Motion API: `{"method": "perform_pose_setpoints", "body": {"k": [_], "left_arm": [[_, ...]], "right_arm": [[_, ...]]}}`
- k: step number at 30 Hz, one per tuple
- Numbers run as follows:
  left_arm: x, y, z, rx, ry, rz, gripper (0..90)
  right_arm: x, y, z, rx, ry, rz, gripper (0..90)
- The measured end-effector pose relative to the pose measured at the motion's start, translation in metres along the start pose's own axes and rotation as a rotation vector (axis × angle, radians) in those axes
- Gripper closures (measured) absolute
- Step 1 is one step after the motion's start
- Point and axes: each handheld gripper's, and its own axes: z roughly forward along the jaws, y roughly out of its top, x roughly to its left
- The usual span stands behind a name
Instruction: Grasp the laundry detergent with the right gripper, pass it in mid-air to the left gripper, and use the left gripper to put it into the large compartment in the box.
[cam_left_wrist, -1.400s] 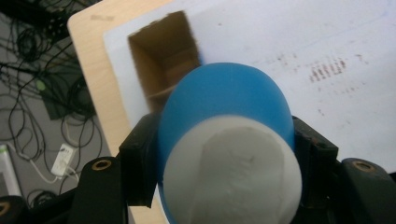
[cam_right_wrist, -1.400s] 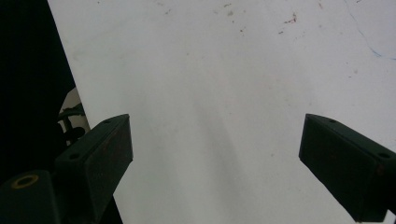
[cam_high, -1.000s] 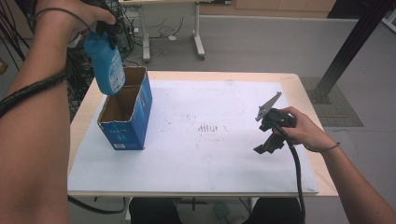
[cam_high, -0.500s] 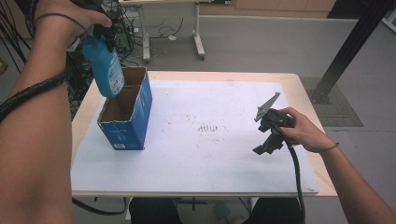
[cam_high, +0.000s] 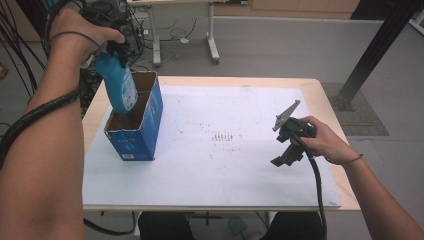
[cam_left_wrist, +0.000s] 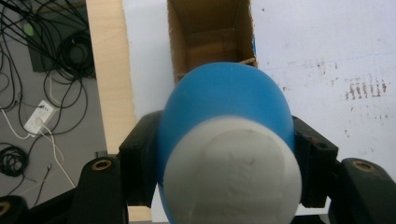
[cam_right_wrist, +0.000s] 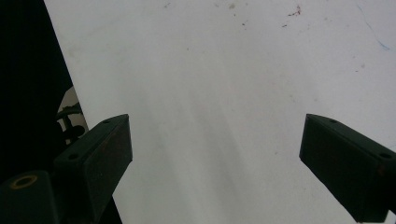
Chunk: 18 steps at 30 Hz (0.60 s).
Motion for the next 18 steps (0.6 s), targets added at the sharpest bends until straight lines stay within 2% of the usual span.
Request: {"method": "perform_pose_setpoints", "body": {"k": [18], "left_arm": [[-0.004, -0.011, 0.059, 0.053, -0.018, -0.011, 37.7]], "right_arm": [[0.000, -0.001, 0.006, 0.003, 0.001, 0.010, 8.9]]}}
